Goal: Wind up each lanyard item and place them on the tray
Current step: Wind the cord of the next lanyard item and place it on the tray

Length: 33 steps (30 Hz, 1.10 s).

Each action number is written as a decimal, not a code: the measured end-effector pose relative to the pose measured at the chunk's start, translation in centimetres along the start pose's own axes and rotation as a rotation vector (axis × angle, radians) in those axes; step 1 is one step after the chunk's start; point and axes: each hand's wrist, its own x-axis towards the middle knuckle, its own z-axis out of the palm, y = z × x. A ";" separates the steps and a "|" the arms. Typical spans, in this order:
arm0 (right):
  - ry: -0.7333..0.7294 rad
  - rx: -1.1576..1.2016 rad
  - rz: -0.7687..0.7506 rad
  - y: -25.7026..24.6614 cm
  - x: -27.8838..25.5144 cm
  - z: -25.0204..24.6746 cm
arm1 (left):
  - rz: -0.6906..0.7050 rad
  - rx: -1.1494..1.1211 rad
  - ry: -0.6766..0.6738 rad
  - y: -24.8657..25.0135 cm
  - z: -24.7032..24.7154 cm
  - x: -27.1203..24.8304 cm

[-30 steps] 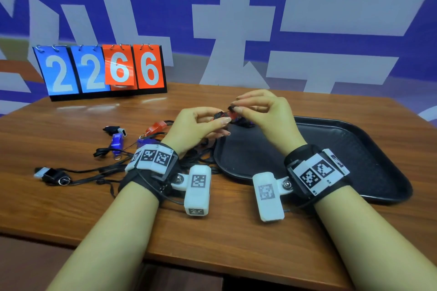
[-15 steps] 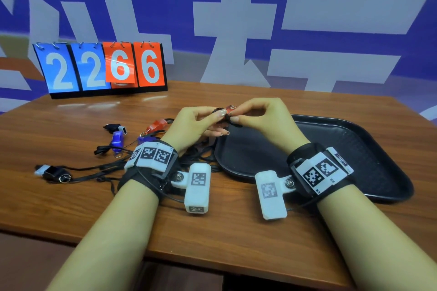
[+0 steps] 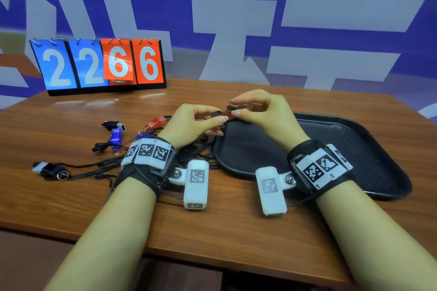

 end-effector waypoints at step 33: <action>-0.115 -0.584 -0.027 -0.5 -0.1 0.2 | -0.220 -0.004 -0.036 0.6 1.1 -0.2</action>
